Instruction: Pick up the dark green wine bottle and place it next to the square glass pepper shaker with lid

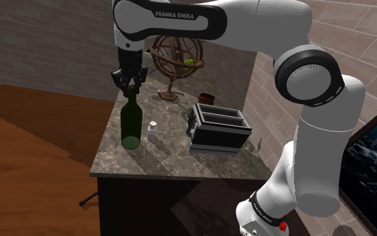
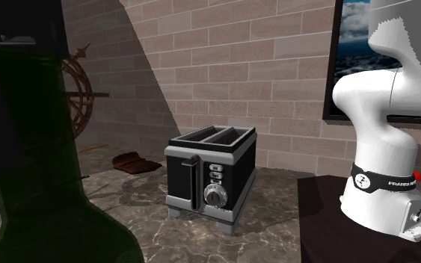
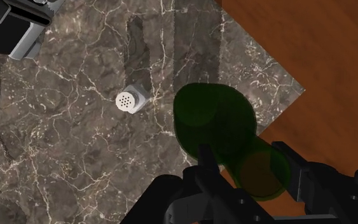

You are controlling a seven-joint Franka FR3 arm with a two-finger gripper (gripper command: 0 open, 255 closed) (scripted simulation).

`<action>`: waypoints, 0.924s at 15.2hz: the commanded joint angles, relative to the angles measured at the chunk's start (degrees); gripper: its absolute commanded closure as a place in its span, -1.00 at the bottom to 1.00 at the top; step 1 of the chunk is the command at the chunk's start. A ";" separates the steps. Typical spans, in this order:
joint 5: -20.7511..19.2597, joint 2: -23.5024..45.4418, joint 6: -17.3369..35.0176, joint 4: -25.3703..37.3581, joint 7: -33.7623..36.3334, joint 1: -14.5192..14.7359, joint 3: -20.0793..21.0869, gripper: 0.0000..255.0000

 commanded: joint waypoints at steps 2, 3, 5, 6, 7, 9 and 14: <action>0.00 -0.02 0.24 -0.20 0.01 0.01 0.00 1.00; 0.00 -0.02 0.24 -0.20 0.01 0.01 0.00 1.00; 0.00 -0.02 0.24 -0.20 0.01 0.01 0.00 1.00; 0.00 -0.02 0.24 -0.20 0.01 0.01 0.00 1.00; 0.00 -0.01 0.23 -0.18 0.01 0.01 0.00 -1.00; 0.00 0.00 0.23 -0.17 0.02 0.01 0.00 -1.00; 0.04 0.64 -3.93 4.63 -0.02 -0.03 0.01 -1.00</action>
